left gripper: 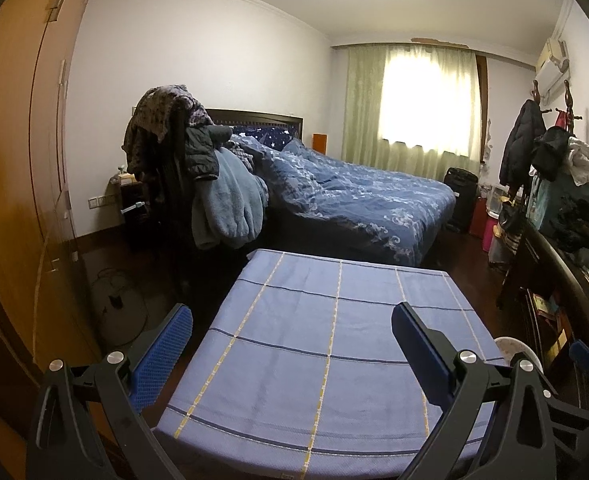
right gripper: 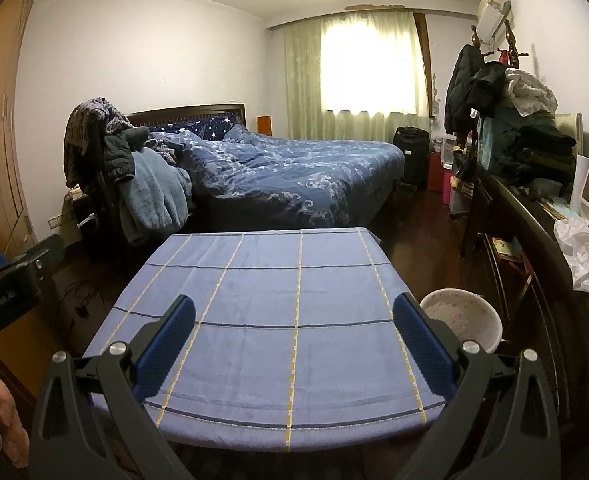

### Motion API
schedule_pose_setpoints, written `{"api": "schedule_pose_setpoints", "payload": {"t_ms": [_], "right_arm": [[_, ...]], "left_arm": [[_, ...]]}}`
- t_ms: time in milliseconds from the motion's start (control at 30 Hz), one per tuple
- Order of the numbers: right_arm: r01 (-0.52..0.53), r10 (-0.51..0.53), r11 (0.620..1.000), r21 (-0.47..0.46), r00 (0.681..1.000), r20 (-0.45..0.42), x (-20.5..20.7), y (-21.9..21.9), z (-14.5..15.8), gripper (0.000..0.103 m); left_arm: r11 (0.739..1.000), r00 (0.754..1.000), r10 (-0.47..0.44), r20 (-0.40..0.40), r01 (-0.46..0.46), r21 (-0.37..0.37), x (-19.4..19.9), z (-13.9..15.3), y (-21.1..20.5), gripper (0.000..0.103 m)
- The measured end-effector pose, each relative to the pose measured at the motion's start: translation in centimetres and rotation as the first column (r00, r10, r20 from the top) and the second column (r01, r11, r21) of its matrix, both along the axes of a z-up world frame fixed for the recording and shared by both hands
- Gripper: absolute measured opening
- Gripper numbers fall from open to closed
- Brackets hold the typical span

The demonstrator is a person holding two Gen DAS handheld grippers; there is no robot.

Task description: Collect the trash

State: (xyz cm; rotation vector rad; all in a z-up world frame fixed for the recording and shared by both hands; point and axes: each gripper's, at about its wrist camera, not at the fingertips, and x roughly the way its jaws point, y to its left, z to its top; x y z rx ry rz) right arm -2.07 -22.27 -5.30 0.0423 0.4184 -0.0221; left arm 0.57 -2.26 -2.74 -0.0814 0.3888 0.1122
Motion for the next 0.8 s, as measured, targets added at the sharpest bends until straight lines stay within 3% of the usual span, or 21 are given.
{"api": "schedule_pose_setpoints", "payload": {"t_ms": [600, 800], "right_arm": [[-0.005, 0.006, 1.0, 0.009, 0.998, -0.058, 1.5, 0.1, -1.8, 0.1], [-0.001, 0.003, 1.0, 0.016, 0.997, -0.083, 2.2, 0.1, -2.8, 0.1]], "left_arm": [[0.999, 0.999, -0.042, -0.012, 0.042, -0.01, 0.8, -1.4, -0.5, 0.099], [0.998, 0.996, -0.069, -0.06, 0.069, 0.005, 2.3, -2.6, -0.8, 0.099]]}}
